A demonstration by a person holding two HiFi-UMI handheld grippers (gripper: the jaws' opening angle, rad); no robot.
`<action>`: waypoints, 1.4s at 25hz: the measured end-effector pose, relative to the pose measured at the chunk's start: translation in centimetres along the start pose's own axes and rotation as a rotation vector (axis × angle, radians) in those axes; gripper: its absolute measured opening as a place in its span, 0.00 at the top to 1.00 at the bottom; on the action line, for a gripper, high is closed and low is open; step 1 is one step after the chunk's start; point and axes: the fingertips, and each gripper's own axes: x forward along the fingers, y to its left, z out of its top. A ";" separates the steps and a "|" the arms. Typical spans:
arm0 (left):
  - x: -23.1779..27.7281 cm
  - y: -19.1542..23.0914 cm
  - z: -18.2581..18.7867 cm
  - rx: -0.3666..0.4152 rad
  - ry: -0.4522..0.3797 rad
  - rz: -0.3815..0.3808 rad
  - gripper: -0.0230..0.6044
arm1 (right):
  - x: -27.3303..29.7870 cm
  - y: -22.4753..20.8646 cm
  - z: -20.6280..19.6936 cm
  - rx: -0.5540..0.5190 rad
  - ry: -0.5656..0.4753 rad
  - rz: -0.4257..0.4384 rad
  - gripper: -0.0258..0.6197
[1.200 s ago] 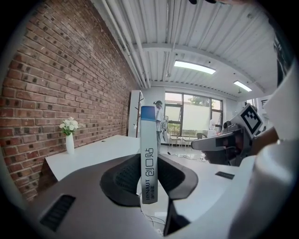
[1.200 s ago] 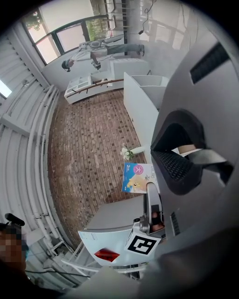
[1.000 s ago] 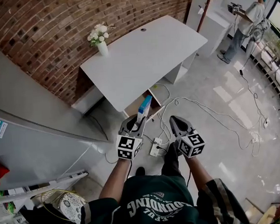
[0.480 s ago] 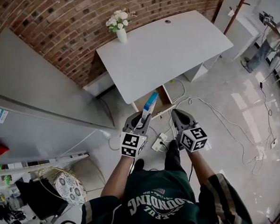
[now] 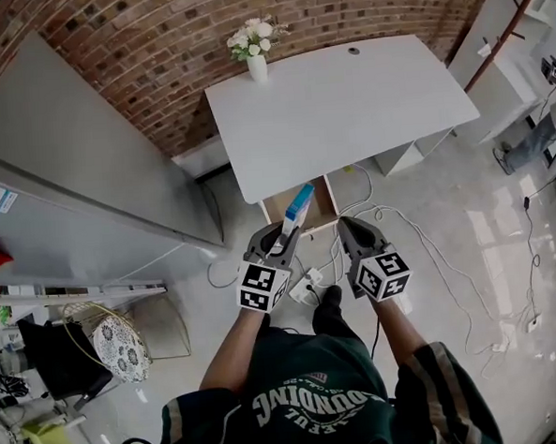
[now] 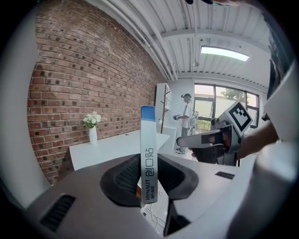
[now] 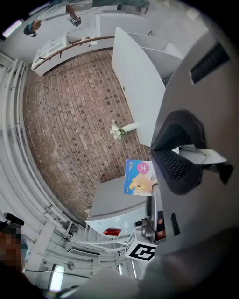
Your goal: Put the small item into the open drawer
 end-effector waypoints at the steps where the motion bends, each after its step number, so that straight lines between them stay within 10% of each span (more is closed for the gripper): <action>1: 0.2 -0.2 0.0 -0.005 0.002 0.010 0.81 | -0.1 -0.3 0.1 -0.002 0.006 0.011 0.92; 35: 9.8 2.1 -4.9 -0.136 0.018 0.033 0.81 | 4.1 -6.7 -3.3 -0.010 0.111 0.061 0.92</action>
